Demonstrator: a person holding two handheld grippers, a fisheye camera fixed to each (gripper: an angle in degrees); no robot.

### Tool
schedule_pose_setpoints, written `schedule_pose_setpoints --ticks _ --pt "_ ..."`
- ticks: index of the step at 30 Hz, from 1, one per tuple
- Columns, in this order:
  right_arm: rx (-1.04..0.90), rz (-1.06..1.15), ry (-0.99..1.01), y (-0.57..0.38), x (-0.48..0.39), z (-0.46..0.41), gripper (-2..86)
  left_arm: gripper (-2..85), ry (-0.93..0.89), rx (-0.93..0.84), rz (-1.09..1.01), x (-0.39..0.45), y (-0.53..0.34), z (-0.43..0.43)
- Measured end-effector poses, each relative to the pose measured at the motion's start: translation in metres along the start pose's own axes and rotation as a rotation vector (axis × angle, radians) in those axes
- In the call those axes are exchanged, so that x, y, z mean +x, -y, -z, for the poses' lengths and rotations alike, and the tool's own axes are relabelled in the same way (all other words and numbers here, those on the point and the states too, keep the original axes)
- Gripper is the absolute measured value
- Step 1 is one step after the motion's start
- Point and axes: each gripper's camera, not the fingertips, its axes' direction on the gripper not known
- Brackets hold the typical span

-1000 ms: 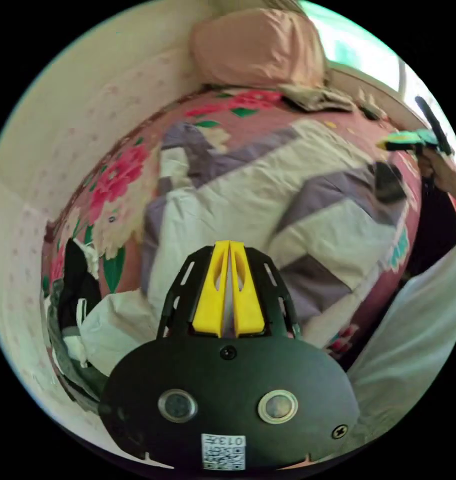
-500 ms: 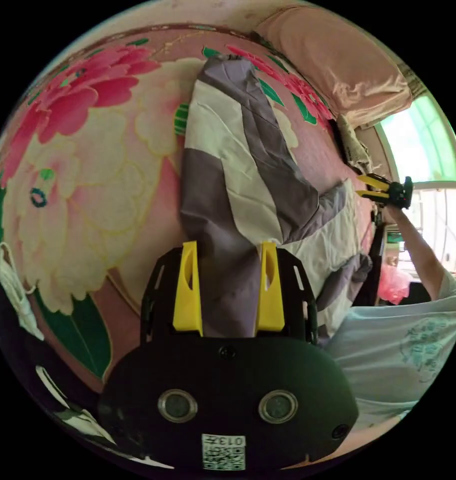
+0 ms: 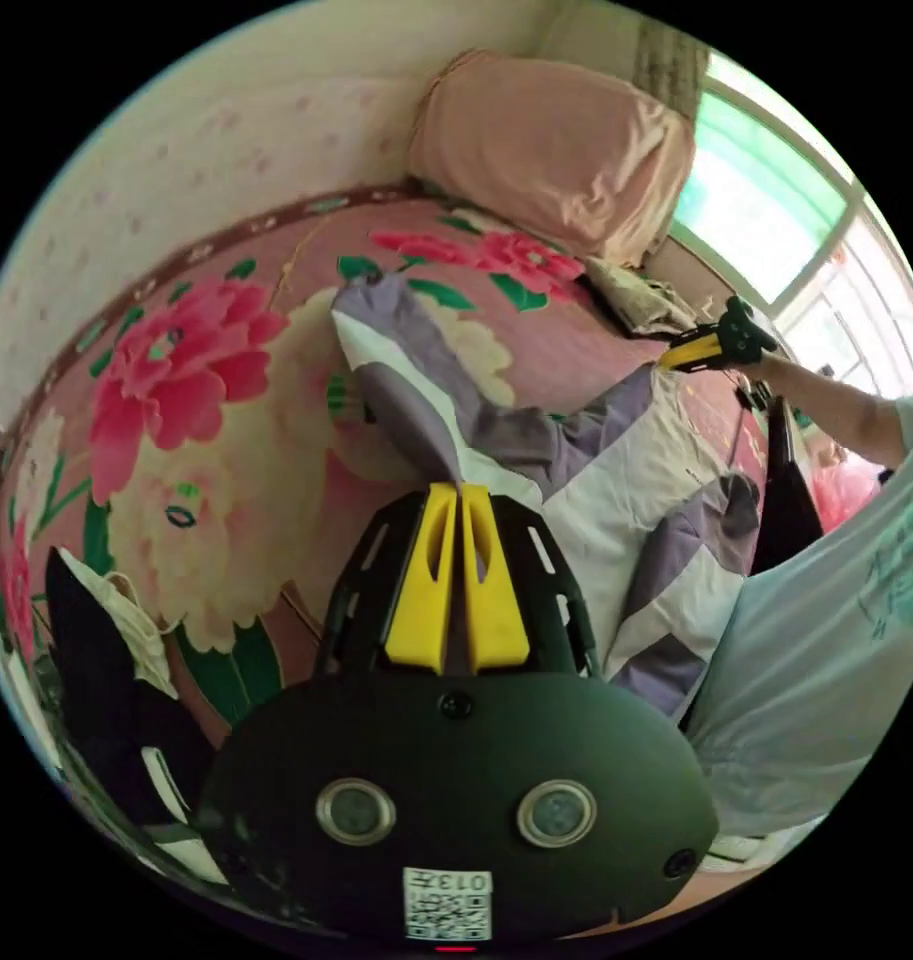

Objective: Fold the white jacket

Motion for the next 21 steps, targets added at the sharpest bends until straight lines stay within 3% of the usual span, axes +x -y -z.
schedule_pose_setpoints --ticks 4,7,10,14,21 --pt "0.126 -0.087 -0.201 -0.056 -0.074 0.074 0.2 0.0 0.209 0.077 -0.232 0.116 -0.041 0.072" --pt "0.157 -0.129 -0.373 -0.096 -0.147 0.103 0.2 0.1 0.369 0.034 -0.402 0.197 -0.086 0.082" --pt "0.143 -0.212 -0.433 -0.125 -0.214 0.101 0.2 0.2 0.4 -0.065 -0.513 0.25 -0.131 0.057" --pt "0.038 -0.261 -0.36 -0.141 -0.281 0.053 0.1 0.3 0.447 -0.235 -0.617 0.287 -0.179 -0.017" --pt "-0.03 -0.214 -0.436 -0.14 -0.323 0.003 0.3 1.4 0.559 -0.312 -0.735 0.306 -0.194 -0.084"
